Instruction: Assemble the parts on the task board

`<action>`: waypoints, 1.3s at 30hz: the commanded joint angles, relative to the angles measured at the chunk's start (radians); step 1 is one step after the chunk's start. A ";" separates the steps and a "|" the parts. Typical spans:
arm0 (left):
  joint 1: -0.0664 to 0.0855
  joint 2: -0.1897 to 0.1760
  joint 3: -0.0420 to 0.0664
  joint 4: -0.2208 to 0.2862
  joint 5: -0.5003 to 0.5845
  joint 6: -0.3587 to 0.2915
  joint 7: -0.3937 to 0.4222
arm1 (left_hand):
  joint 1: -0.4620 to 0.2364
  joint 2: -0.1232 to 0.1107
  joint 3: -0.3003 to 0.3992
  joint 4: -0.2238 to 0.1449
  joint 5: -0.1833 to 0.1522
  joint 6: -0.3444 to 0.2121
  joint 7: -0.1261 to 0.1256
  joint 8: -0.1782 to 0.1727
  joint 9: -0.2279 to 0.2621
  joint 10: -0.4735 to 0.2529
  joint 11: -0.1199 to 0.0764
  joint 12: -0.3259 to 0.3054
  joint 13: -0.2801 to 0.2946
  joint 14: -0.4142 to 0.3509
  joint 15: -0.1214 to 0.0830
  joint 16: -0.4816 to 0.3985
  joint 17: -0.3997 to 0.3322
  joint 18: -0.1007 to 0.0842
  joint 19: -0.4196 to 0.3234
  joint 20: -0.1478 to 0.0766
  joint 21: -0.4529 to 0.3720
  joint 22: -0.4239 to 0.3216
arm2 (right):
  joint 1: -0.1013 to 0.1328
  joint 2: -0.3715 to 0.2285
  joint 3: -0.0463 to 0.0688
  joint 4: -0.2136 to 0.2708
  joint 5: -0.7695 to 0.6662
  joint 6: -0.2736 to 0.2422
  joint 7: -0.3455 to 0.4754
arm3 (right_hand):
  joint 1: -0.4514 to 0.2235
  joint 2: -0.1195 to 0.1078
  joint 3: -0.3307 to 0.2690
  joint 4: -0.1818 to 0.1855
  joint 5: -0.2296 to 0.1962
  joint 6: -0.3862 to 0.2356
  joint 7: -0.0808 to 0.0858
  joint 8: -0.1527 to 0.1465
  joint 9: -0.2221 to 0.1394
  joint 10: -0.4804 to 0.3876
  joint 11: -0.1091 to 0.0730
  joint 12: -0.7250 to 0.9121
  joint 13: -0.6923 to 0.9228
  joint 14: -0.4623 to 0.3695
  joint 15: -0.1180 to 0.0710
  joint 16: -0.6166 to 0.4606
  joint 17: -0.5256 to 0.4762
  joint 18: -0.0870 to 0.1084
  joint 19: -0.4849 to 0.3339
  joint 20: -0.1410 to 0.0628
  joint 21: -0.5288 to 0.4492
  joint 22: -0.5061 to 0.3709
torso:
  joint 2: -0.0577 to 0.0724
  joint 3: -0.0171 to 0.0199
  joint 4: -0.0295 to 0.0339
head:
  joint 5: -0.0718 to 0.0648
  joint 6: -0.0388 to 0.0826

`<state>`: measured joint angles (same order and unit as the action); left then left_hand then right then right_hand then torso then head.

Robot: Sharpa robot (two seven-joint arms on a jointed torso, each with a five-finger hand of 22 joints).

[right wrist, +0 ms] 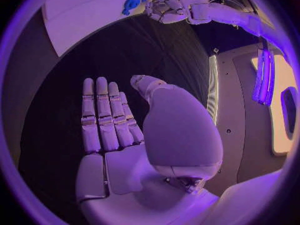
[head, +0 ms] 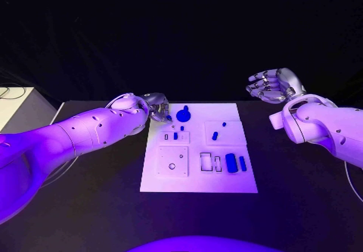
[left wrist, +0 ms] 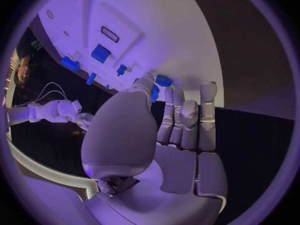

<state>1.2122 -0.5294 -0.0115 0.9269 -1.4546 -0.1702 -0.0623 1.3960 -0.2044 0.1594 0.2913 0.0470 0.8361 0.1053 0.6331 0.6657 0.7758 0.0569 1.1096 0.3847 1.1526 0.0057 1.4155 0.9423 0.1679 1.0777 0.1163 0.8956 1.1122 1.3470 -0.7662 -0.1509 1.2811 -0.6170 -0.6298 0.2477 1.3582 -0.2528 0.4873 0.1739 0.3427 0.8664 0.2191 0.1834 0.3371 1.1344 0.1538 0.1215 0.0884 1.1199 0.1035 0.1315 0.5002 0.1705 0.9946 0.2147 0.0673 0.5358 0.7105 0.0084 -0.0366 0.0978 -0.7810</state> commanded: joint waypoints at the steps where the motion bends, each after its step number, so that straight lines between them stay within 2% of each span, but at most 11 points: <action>1: 0.001 0.003 0.000 -0.002 -0.010 0.007 -0.028 | 0.008 0.010 -0.017 0.000 0.003 -0.017 0.004 -0.004 -0.008 -0.007 0.000 0.008 0.003 0.003 0.002 0.003 -0.001 -0.010 -0.001 -0.001 -0.007 -0.002 | 0.000 0.001 0.000 0.000 -0.003 0.012 0.007 | -0.013 0.003 0.001 -0.006 0.005 0.009 0.004 -0.005 0.000 0.006 -0.001 0.000 -0.004 0.005 0.001 -0.005 -0.002 0.011 -0.004 0.001 -0.001 -0.006 | 0.000 0.0007 0.0004 | -0.001 -0.002; 9: 0.001 0.006 0.000 -0.006 -0.006 0.010 -0.031 | 0.014 0.029 -0.058 0.001 0.002 -0.045 0.015 -0.033 -0.033 -0.015 0.005 0.021 0.008 0.001 0.006 0.003 -0.001 -0.009 -0.003 0.002 -0.012 0.000 | 0.000 0.001 0.000 0.000 -0.003 0.013 0.007 | -0.013 0.003 0.001 -0.006 0.005 0.009 0.004 -0.005 0.000 0.006 -0.001 0.000 -0.004 0.005 0.001 -0.005 -0.002 0.011 -0.004 0.001 -0.001 -0.006 | 0.000 0.0010 -0.0001 | 0.000 -0.002; 11: 0.001 0.007 0.000 -0.006 -0.003 0.010 -0.029 | 0.017 0.038 -0.078 0.001 0.002 -0.058 0.021 -0.054 -0.051 -0.017 0.008 0.027 0.010 0.000 0.008 0.003 0.001 -0.010 -0.003 0.003 -0.013 0.002 | 0.000 0.002 0.000 -0.001 -0.003 0.013 0.007 | -0.013 0.003 0.001 -0.006 0.005 0.009 0.004 -0.005 0.000 0.006 -0.001 0.000 -0.004 0.005 0.001 -0.005 -0.002 0.011 -0.004 0.001 -0.001 -0.006 | 0.000 0.0008 -0.0004 | 0.000 -0.002; 20: 0.001 0.008 0.000 -0.003 0.013 0.017 -0.023 | 0.003 0.052 -0.122 0.002 0.002 -0.049 0.023 -0.066 -0.071 -0.017 0.009 0.043 0.018 0.001 0.010 0.005 0.005 -0.009 -0.002 0.005 -0.015 0.005 | -0.001 0.003 0.000 -0.002 -0.003 0.013 0.007 | -0.013 0.003 0.001 -0.006 0.005 0.009 0.004 -0.005 0.000 0.006 -0.001 0.000 -0.004 0.005 0.001 -0.005 -0.002 0.011 -0.004 0.001 -0.001 -0.006 | 0.000 0.0008 0.0007 | -0.001 -0.003; 31: 0.001 0.010 0.000 -0.002 0.014 0.040 -0.041 | 0.000 0.077 -0.167 0.001 0.002 -0.059 0.029 -0.089 -0.097 -0.025 0.013 0.053 0.024 -0.002 0.013 0.004 0.003 -0.009 -0.005 0.007 -0.021 0.006 | -0.001 0.003 0.000 -0.002 -0.003 0.013 0.008 | -0.013 0.003 0.001 -0.006 0.005 0.009 0.004 -0.005 0.000 0.006 -0.001 0.000 -0.004 0.005 0.001 -0.005 -0.002 0.011 -0.004 0.001 -0.001 -0.006 | 0.000 0.0003 -0.0009 | -0.001 -0.005; 39: 0.001 0.015 0.000 -0.007 0.014 0.049 -0.040 | 0.051 0.116 -0.173 -0.001 0.003 -0.042 0.026 -0.103 -0.124 -0.030 0.012 0.056 0.025 -0.001 0.013 0.005 0.007 -0.008 -0.006 0.009 -0.024 0.009 | -0.001 0.004 0.000 -0.001 -0.003 0.013 0.007 | -0.013 0.003 0.001 -0.006 0.005 0.009 0.004 -0.005 0.000 0.006 -0.001 0.000 -0.004 0.005 0.001 -0.005 -0.002 0.011 -0.004 0.001 -0.001 -0.006 | 0.000 0.0002 -0.0009 | -0.002 -0.006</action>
<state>1.2128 -0.5170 -0.0112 0.9198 -1.4449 -0.1427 -0.0995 1.4433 -0.0884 -0.0068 0.2896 0.0470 0.7905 0.1304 0.5339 0.5440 0.7505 0.0679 1.1619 0.4089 1.1522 0.0129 1.4154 0.9491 0.1688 1.0740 0.1198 0.8753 1.1202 1.3468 -0.7635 -0.1509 1.2791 -0.6170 -0.6287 0.2477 1.3541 -0.2486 0.4872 0.1739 0.3427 0.8704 0.2227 0.1834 0.3370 1.1352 0.1546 0.1215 0.0859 1.1199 0.1035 0.1316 0.4992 0.1705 0.9946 0.2147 0.0673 0.5309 0.7105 0.0086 -0.0373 0.0963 -0.7865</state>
